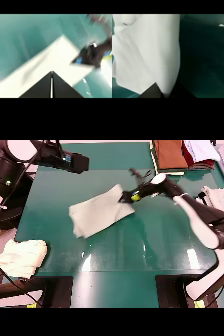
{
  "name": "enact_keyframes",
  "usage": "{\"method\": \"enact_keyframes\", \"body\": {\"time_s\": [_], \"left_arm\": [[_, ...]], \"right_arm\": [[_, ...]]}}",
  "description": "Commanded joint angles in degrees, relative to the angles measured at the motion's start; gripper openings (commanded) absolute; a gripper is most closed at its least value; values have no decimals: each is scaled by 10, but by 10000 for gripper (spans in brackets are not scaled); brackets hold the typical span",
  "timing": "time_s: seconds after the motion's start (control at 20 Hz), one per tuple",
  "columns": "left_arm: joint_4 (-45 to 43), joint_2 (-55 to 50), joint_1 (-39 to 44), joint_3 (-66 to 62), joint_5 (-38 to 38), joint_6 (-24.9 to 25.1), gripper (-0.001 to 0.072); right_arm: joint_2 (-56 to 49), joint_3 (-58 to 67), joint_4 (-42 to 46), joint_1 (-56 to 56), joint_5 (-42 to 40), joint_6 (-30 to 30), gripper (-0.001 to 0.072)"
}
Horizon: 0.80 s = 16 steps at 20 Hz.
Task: Fold the shirts.
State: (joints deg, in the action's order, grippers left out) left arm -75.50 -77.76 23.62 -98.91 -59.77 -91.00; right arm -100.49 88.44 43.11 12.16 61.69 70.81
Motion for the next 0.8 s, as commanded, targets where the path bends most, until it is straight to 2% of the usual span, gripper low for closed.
{"method": "enact_keyframes", "body": {"time_s": [0.0, 0.2, 0.4, 0.55, 0.75], "left_arm": [[-4, 0, 36, 0, 21, 0, 20], [2, 0, 40, 0, 23, -5, 21], [3, 0, 40, 0, 38, -21, 21], [5, 0, 40, 0, 52, -22, 21], [5, 0, 40, 0, 53, -22, 21]], "right_arm": [[73, 5, 88, -124, 29, 10, 19], [133, 5, 108, -316, 45, 10, 19], [145, 5, 104, -470, 33, 9, 19], [145, 5, 104, -535, 20, 9, 19], [145, 10, 105, -558, -5, 9, 19]]}}
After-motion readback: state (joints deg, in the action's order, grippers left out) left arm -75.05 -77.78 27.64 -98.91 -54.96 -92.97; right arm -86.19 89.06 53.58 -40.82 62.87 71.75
